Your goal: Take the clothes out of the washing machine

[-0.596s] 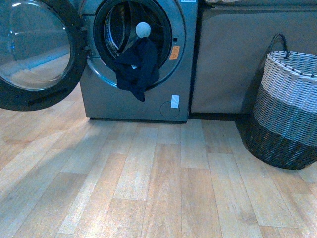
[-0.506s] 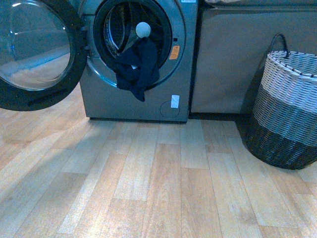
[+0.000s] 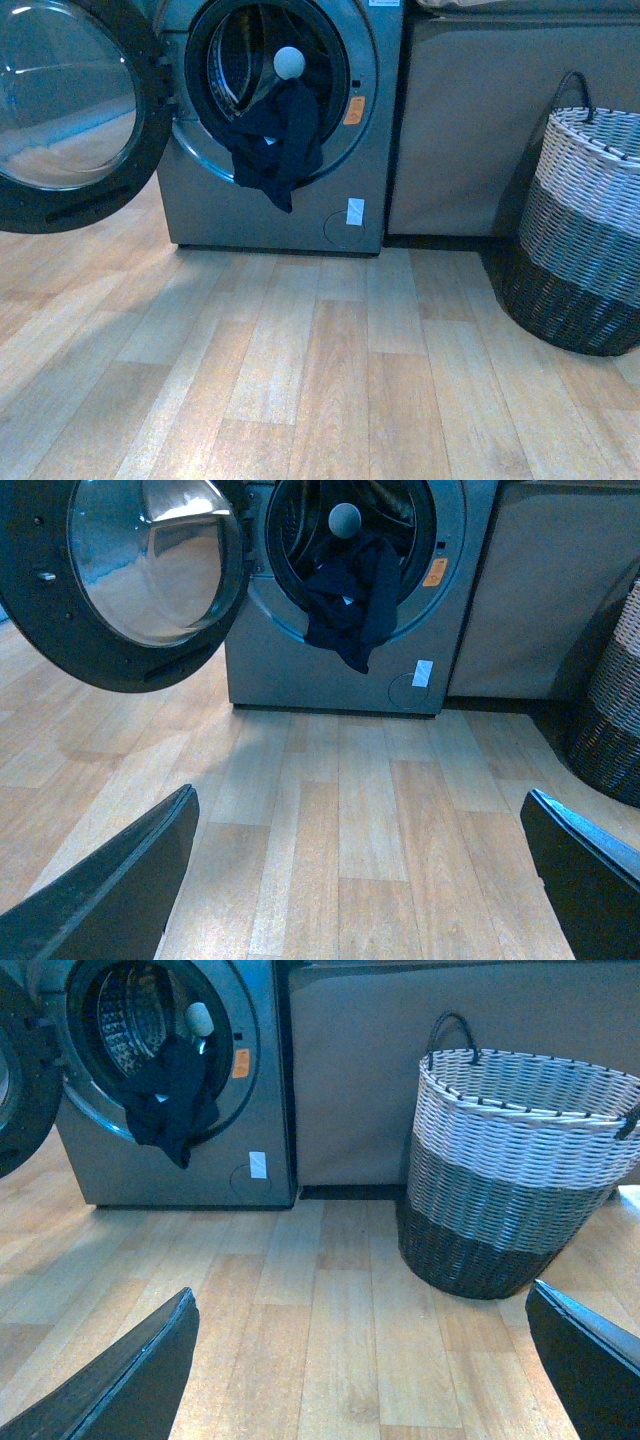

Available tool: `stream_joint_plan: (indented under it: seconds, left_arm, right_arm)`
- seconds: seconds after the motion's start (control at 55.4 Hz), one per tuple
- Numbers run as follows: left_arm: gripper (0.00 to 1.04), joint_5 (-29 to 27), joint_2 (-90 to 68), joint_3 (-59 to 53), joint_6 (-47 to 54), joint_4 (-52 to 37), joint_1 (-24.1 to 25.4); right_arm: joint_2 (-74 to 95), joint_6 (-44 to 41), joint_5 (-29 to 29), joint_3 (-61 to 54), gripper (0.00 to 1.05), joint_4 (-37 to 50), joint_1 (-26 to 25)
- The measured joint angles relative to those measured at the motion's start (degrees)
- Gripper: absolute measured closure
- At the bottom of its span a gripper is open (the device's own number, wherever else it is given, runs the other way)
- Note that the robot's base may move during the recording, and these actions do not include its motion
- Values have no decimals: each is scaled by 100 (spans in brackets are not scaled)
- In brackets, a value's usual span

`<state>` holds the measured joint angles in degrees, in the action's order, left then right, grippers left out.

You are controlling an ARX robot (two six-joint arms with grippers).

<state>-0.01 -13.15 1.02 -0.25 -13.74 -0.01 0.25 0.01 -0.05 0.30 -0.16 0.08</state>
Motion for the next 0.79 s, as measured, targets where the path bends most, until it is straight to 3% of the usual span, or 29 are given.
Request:
stream_joint_plan:
  seconds: [0.794]
  left_arm:
    - [7,4,-24,0,2,0,0]
  right_arm:
    - [0,0,20,0,7,0,0]
